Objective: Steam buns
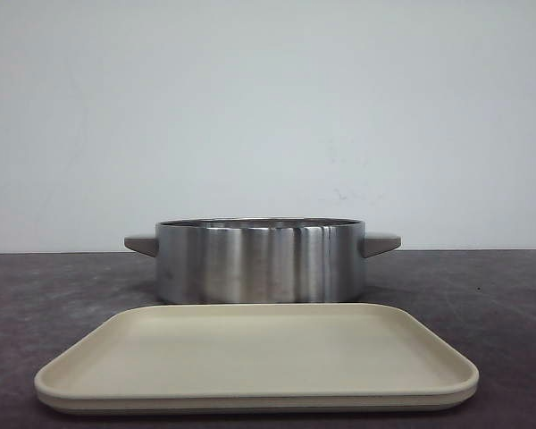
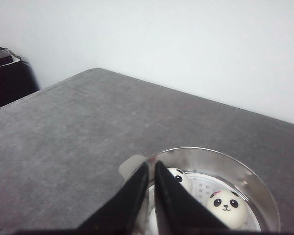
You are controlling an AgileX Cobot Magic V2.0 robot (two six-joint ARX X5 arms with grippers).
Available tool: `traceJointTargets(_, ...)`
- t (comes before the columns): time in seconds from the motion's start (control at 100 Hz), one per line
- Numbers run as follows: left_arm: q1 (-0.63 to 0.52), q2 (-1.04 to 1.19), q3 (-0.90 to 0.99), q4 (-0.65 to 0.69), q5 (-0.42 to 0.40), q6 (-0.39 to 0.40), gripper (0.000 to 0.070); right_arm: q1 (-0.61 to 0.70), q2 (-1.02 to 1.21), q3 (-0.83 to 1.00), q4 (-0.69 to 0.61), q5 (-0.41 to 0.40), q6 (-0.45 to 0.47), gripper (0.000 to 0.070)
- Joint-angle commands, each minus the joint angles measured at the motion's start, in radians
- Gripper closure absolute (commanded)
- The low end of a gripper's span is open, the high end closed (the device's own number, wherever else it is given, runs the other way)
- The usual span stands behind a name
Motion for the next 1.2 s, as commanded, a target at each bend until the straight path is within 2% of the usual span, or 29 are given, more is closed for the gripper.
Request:
traceJointTargets(0.0,-0.005,0.003,0.012,0.005,-0.004,-0.005,0.0684,0.004,-0.009,0.012,0.012,0.007,0.003,0.0687)
traceJointTargets(0.19,-0.005,0.003,0.012,0.005,-0.004,-0.005,0.0683,0.002,-0.064,0.01,-0.013,0.012,0.003,0.0687)
traceJointTargets(0.32,-0.005,0.003,0.012,0.005,-0.004,-0.005,0.0683,-0.027,-0.164,-0.052,-0.045,0.132,-0.033,0.0687)
traceJointTargets(0.39,-0.005,0.003,0.012,0.005,-0.004,-0.005,0.0683,-0.067,-0.238,-0.127,-0.037,0.157,-0.072,0.0687)
traceJointTargets(0.56,-0.005,0.003,0.012,0.005,-0.004,-0.005,0.0683,-0.196,-0.459,-0.352,-0.031,0.153,-0.123,0.0688)
traceJointTargets(0.73,-0.005,0.003,0.012,0.005,-0.004,-0.005,0.0683,-0.356,-0.689,-0.569,-0.003,0.15,-0.128,0.069)
traceJointTargets(0.83,-0.005,0.003,0.012,0.005,-0.004,-0.005,0.0683,-0.455,-0.804,-0.678,0.01,0.099,-0.128,0.069)
traceJointTargets(1.0,-0.005,0.003,0.012,0.005,-0.004,-0.005,0.0683,-0.603,-0.942,-0.813,0.011,0.037,-0.128,0.069)
traceJointTargets(1.19,-0.005,0.003,0.012,0.005,-0.004,-0.005,0.0683,-0.667,-1.03,-0.913,0.01,0.027,-0.128,0.069)
